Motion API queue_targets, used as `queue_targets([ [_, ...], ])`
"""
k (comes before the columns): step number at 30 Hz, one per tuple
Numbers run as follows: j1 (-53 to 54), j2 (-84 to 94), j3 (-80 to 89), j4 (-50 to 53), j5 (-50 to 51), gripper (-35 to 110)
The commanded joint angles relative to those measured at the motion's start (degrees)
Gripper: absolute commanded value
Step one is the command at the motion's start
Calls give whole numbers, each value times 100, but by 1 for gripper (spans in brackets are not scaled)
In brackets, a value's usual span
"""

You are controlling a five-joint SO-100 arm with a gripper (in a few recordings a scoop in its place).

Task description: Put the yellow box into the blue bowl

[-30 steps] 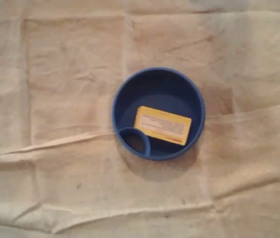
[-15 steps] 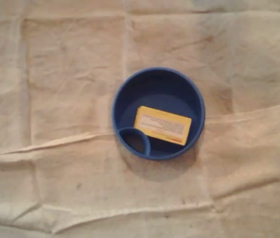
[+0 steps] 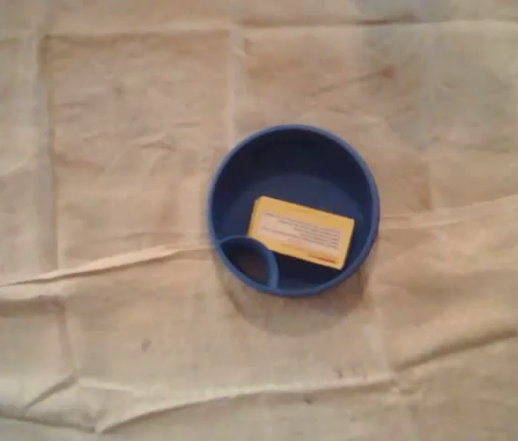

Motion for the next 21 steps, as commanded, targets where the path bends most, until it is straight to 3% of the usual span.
queue_targets([
  [1,-44,237,88,-18,-62,0],
  [21,-35,483,299,-18,-62,0],
])
